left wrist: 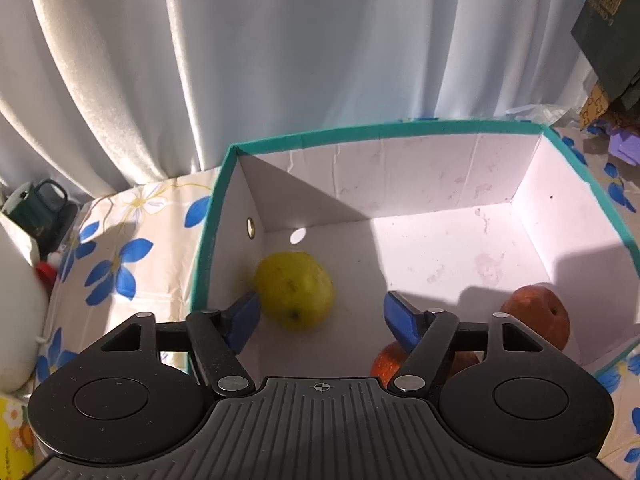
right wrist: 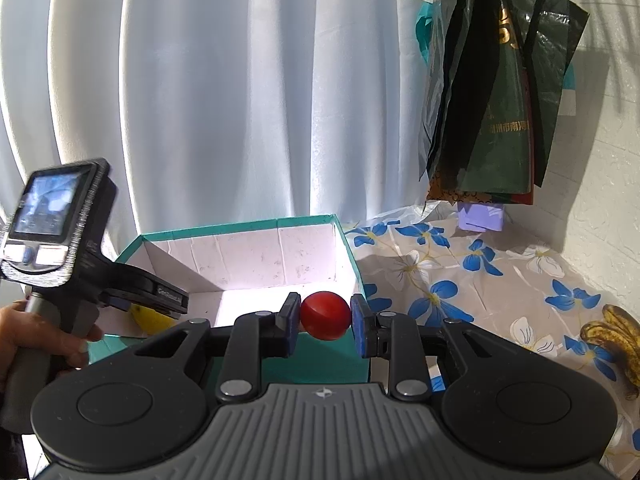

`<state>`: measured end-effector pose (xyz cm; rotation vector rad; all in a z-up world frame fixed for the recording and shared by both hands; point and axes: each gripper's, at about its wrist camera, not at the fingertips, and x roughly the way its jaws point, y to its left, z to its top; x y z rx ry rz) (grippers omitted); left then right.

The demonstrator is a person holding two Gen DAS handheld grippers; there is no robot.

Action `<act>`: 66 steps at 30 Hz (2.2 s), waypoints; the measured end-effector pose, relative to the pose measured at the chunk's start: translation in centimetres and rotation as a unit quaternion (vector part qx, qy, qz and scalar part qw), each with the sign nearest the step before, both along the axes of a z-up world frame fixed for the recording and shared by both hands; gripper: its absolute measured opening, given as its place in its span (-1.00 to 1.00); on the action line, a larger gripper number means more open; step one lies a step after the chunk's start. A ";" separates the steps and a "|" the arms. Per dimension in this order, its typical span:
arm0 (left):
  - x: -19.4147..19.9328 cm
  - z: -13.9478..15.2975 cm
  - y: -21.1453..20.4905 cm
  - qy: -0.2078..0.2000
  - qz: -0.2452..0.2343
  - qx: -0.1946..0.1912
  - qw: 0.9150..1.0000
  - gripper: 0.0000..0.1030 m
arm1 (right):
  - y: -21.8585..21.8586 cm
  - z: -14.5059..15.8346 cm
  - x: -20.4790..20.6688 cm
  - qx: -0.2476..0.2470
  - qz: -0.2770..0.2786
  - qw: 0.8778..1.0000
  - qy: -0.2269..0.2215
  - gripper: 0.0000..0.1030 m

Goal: Organize fruits
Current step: 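Lower the cherry tomato into the teal box and open right tool, then move left tool to another cherry tomato while right tool approaches the other yellow-green pear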

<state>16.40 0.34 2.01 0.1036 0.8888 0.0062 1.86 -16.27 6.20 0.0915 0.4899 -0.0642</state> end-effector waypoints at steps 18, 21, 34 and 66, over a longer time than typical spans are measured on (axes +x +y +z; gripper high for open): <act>-6.7 2.8 3.3 -0.027 0.062 -0.006 0.998 0.95 | 1.1 -2.6 7.0 -0.044 0.026 0.999 -0.002 -0.50; -6.6 2.5 3.8 -0.014 0.066 -0.028 0.997 0.95 | 1.0 -3.8 8.4 -0.043 0.026 0.999 0.021 -0.50; -6.1 2.3 4.0 -0.007 0.070 -0.025 0.997 0.96 | 0.9 -5.6 10.1 -0.039 0.024 0.996 0.071 -0.31; -18.4 -3.3 2.7 -0.013 -0.068 -0.030 0.997 0.81 | 0.6 -0.6 -3.2 0.012 0.018 1.000 0.009 1.00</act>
